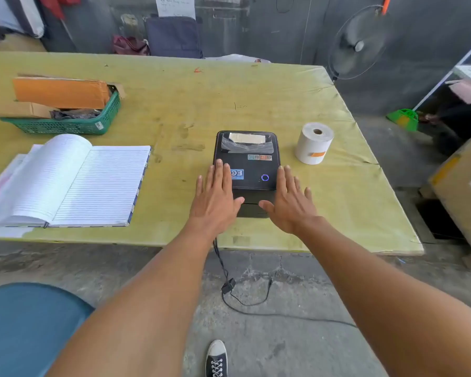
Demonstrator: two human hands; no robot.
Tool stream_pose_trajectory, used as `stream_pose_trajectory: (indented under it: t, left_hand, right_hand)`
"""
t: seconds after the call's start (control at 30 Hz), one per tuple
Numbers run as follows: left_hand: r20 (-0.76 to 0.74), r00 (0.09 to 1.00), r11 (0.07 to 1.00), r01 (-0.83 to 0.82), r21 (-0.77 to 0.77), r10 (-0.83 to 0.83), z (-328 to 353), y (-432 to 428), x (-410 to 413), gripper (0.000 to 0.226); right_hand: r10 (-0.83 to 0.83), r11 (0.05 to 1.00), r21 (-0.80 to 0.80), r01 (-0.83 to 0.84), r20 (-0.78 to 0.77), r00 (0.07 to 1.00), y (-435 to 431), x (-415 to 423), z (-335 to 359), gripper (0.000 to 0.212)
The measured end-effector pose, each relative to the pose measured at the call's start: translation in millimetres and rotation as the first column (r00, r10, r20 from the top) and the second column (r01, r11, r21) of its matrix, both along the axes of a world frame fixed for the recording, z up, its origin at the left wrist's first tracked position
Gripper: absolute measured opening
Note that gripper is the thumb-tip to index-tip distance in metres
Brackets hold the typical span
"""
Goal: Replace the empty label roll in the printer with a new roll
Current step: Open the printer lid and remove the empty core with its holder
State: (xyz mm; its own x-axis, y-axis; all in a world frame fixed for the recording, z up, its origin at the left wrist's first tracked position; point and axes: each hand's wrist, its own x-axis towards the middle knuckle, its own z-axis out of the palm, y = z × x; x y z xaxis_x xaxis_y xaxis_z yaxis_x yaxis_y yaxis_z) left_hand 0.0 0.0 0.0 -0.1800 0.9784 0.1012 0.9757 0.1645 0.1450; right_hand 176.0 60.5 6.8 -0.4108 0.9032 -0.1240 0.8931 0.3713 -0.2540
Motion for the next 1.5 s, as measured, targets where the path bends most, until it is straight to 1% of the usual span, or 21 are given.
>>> stream_pose_trajectory:
  t: [0.03,0.17,0.23,0.33,0.53,0.6,0.73,0.83,0.97,1.13,1.4,1.5]
  left_hand:
    - [0.008,1.0,1.0,-0.019,-0.009,0.019,-1.0,1.8,-0.2,0.086]
    - [0.164,0.98,0.993,-0.11,-0.046,0.116,-3.1,11.8,-4.3,0.096]
    - [0.217,0.969,0.992,-0.11,-0.065,0.122,-6.3,15.4,-6.0,0.102]
    - [0.256,0.961,0.993,-0.089,-0.078,0.106,-10.3,19.8,-11.2,0.109]
    - [0.391,0.912,0.992,-0.109,-0.06,0.124,-12.2,29.0,-13.7,0.111]
    - [0.411,0.905,0.994,-0.094,-0.051,0.107,-12.1,29.8,-15.6,0.112]
    - [0.452,0.888,0.996,-0.087,-0.016,0.084,-14.4,30.3,-18.7,0.113]
    - [0.498,0.861,0.994,-0.111,-0.013,0.103,-16.5,30.5,-20.9,0.118]
    - [0.497,0.859,0.99,-0.14,-0.003,0.123,-19.0,32.1,-25.8,0.123]
    - [0.485,0.867,0.99,-0.14,0.026,0.11,-21.2,33.6,-29.6,0.124]
    - [0.468,0.877,0.985,-0.158,0.074,0.105,-26.4,34.6,-31.2,0.123]
    - [0.464,0.879,0.981,-0.171,0.091,0.11,-26.2,34.5,-32.3,0.122]
  right_hand:
    - [-0.022,1.0,-0.023,0.022,-0.035,0.999,-0.2,-1.8,-1.3,0.092]
    - [-0.088,0.992,-0.102,0.072,-0.157,0.984,4.9,-7.7,-3.4,0.097]
    - [-0.092,0.992,-0.104,0.074,-0.182,0.979,8.0,-10.6,-5.0,0.1]
    - [-0.1,0.992,-0.092,0.082,-0.212,0.972,13.7,-12.5,-7.7,0.102]
    - [-0.144,0.984,-0.14,0.111,-0.249,0.958,24.8,-12.9,-16.2,0.105]
    - [-0.156,0.98,-0.166,0.113,-0.277,0.948,28.0,-12.5,-19.5,0.101]
    - [-0.197,0.969,-0.213,0.128,-0.342,0.919,30.5,-12.9,-24.9,0.08]
    - [-0.203,0.97,-0.204,0.131,-0.387,0.9,30.7,-12.9,-27.5,0.073]
    - [-0.213,0.971,-0.196,0.135,-0.466,0.859,29.2,-11.9,-31.3,0.072]
    - [-0.245,0.965,-0.211,0.158,-0.501,0.83,30.3,-11.1,-36.1,0.08]
    - [-0.217,0.97,-0.19,0.149,-0.412,0.885,41.3,-7.4,-36.5,0.084]
    - [-0.204,0.973,-0.181,0.144,-0.381,0.902,43.5,-7.3,-33.9,0.081]
